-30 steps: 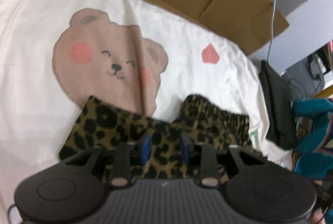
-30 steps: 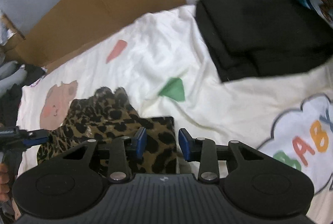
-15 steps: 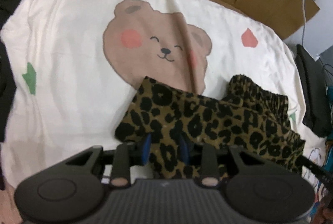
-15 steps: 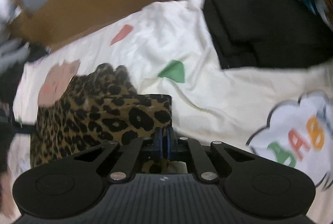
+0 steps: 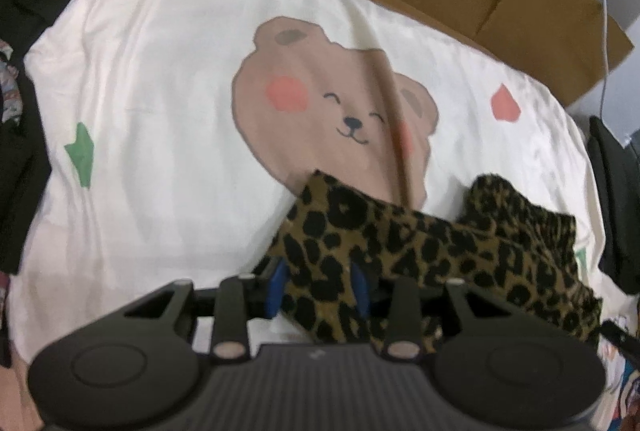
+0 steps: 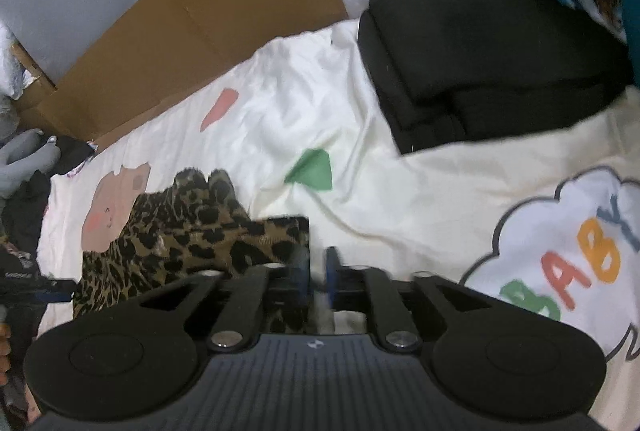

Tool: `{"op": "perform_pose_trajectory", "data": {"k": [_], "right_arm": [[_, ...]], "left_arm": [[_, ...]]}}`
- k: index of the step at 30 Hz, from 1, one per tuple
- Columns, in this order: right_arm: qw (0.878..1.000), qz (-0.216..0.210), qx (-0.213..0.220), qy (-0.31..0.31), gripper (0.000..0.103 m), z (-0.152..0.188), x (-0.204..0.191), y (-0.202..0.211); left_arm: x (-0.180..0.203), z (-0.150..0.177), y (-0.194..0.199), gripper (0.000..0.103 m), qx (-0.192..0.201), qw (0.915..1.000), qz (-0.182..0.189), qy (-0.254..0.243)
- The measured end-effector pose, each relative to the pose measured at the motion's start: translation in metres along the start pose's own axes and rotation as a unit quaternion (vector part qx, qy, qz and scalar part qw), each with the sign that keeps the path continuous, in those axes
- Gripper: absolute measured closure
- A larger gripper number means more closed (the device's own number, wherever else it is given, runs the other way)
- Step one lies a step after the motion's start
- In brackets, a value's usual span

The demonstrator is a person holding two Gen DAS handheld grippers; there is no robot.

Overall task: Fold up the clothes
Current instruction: 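Open both grippers and reposition them along the folded pants edge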

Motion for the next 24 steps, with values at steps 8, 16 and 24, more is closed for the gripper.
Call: {"op": "perform_pose_trajectory", "data": {"k": [8,16,24], "right_arm": [[0.997,-0.003,-0.033,0.074,0.057,-0.003,-0.012,-0.014],[0.993,-0.013,-0.059,0.097,0.095,-0.006,-0.02,-0.025],[0.996,-0.005,-0.043,0.08,0.101,-0.017,-0.015,-0.021]], "left_arm": [[-0.012,-0.01,-0.01,0.061,0.014,0.9965,-0.019,-0.08],[0.011,-0.015,-0.02,0.051,0.039,0.9861,-0.016,-0.161],[0.024,-0.017,-0.029,0.052,0.04,0.9856,-0.004,-0.164]]}}
Point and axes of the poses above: each gripper's, at about its wrist camera, not at the fingertips, and y roughly against the way its jaws point, x to its right, z to its underside, the point moved 6 cm from there along -y, roughly the way its jaws point, and after that the axes turned 15 degrees about -z, right-handed, at the moved point
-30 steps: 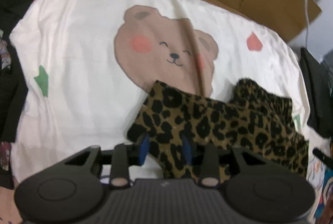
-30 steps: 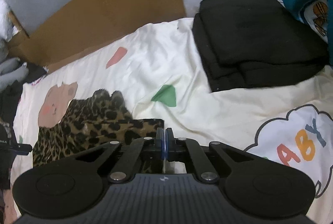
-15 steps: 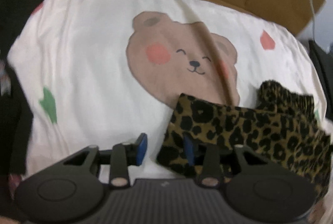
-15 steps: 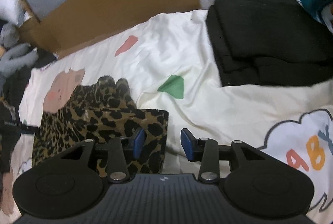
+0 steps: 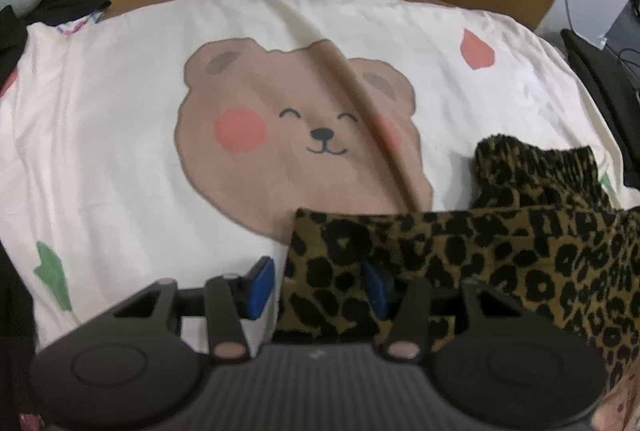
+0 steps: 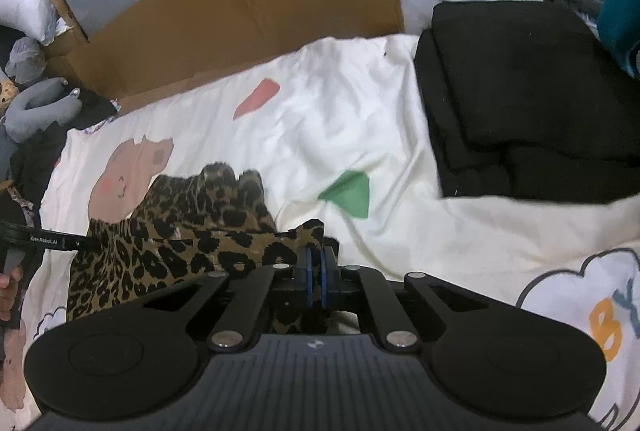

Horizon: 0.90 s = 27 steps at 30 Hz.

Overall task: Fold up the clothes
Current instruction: 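Open both grippers and reposition them along the folded pants edge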

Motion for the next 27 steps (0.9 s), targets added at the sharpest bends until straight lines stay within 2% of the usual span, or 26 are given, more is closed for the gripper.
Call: {"op": "perform_pose_trajectory", "data": {"k": [3,10,11,12,13,14,15,17,21,27], "right_arm": [[1.0,0.008,0.001,-0.006,0.103,-0.003,0.005,0.0],[1.0,0.022,0.008,-0.021,0.101,-0.01,0.016,0.003],[0.999,0.013,0.015,-0.027,0.094,-0.011,0.016,0.006],[0.999,0.002,0.022,-0.033,0.081,-0.012,0.015,0.009],[0.999,-0.006,0.029,-0.035,0.072,-0.012,0.014,0.013],[0.999,-0.012,0.038,-0.034,0.055,-0.013,0.012,0.016],[0.998,-0.018,0.046,-0.032,0.053,-0.014,0.01,0.02],[0.998,-0.029,0.049,-0.027,0.053,-0.013,0.006,0.022],[1.0,-0.015,0.01,-0.019,0.054,-0.007,0.006,0.002],[0.999,-0.019,-0.034,-0.006,0.061,0.004,0.004,-0.03]], "left_arm": [[-0.001,-0.002,-0.005,0.052,-0.007,1.0,0.001,0.006],[-0.004,-0.006,-0.007,0.051,-0.007,0.9998,-0.005,0.017],[-0.005,-0.006,-0.007,0.052,-0.006,0.9998,-0.005,0.017],[-0.006,-0.006,-0.006,0.053,-0.005,0.9998,-0.005,0.02],[-0.007,-0.006,-0.005,0.055,-0.004,0.9997,-0.005,0.023],[-0.008,-0.006,-0.004,0.056,-0.003,0.9996,-0.003,0.027],[-0.008,-0.006,-0.003,0.059,-0.002,0.9995,-0.001,0.031],[-0.008,-0.007,-0.002,0.059,0.0,0.9994,0.006,0.034],[-0.003,-0.006,-0.001,0.059,0.0,0.9993,0.021,0.03],[0.003,-0.002,-0.006,0.058,0.0,0.9999,0.012,0.009]]}}
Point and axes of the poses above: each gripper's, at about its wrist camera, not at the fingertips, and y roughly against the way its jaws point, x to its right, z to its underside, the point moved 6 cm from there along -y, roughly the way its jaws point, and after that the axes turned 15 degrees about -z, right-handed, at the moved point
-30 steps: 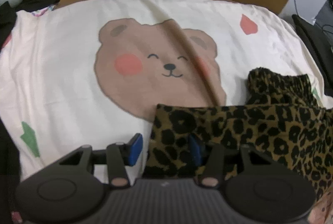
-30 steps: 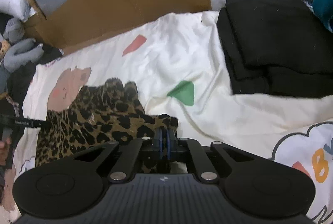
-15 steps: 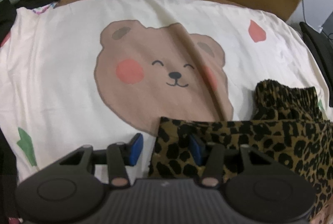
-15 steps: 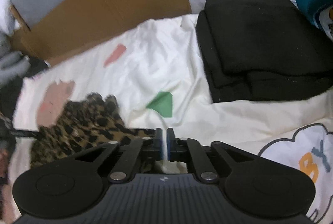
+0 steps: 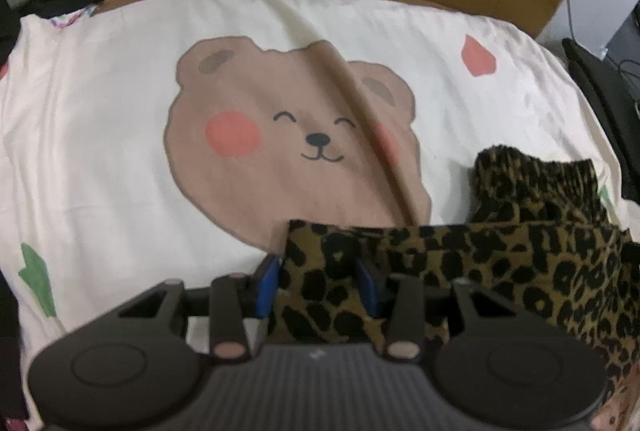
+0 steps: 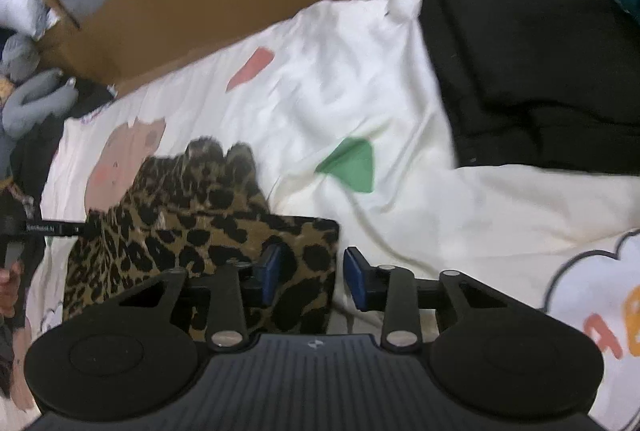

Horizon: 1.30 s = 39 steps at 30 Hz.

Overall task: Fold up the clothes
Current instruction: 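Open both grippers and reposition them along the folded pants edge, then grasp the folded pants edge with both grippers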

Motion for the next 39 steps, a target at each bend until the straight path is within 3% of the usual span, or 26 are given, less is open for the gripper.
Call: {"op": "perform_pose_trajectory", "data": {"k": [11,18,20,22,23,36,39], "right_arm": [[0.999,0.025,-0.025,0.022,0.061,0.004,-0.003,-0.018],[1.0,0.022,-0.015,0.013,0.095,0.004,-0.007,-0.013],[1.0,0.022,-0.004,0.013,0.097,0.003,-0.009,-0.008],[1.0,0.022,0.007,0.015,0.097,0.003,-0.012,-0.001],[1.0,0.022,0.012,0.016,0.098,0.002,-0.014,0.002],[0.997,0.007,0.079,-0.011,0.098,0.002,-0.033,0.054],[0.996,0.006,0.088,-0.012,0.098,0.001,-0.039,0.062]], "left_arm": [[0.008,-0.002,-0.005,0.05,0.013,0.9996,-0.008,-0.023],[0.013,-0.005,-0.009,0.044,0.026,0.9995,-0.001,-0.016],[0.011,-0.003,-0.008,0.05,0.029,0.9995,0.004,-0.01],[0.01,-0.002,-0.005,0.081,0.031,0.9994,0.012,-0.005],[0.009,-0.001,-0.004,0.09,0.029,0.9994,0.018,0.0],[-0.019,-0.011,0.064,0.094,0.096,0.9915,0.056,0.067],[-0.02,-0.015,0.074,0.093,0.11,0.9902,0.051,0.07]]}}
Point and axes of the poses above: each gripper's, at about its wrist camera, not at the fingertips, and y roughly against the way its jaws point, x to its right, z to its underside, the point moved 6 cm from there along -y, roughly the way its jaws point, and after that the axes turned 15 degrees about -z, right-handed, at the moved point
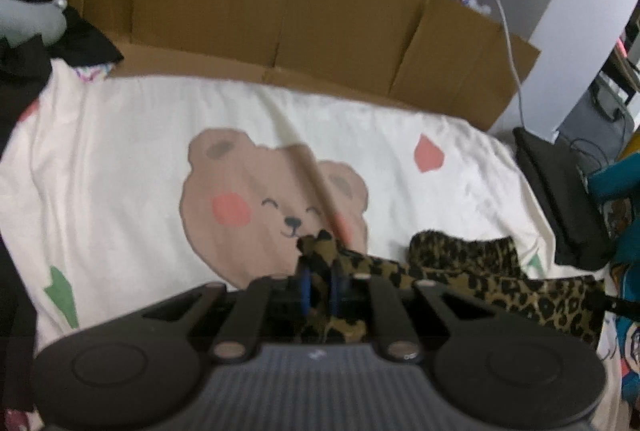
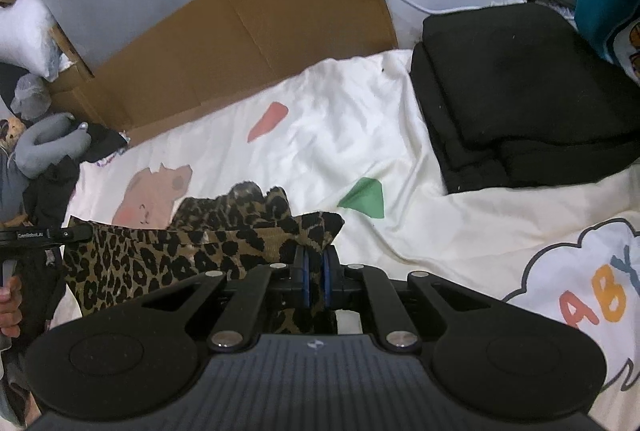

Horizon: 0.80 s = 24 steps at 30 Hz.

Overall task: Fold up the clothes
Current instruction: 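Grasp the folded pants edge with both grippers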

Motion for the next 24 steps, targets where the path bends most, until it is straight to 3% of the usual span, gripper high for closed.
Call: {"op": "perform_pose_trajectory", "data": {"k": [16,24], "right_arm": [[1.0,0.019,0.013,-0.011,0.098,-0.031,-0.004,0.002],[0.999,0.031,-0.007,-0.004,0.098,-0.043,0.001,-0.019]], "left_arm": [[0.02,-0.035,0.014,0.093,0.021,0.999,-0.04,0.004],[0.021,-0.034,-0.014,0.093,0.0,0.998,-0.064,-0.002]]}}
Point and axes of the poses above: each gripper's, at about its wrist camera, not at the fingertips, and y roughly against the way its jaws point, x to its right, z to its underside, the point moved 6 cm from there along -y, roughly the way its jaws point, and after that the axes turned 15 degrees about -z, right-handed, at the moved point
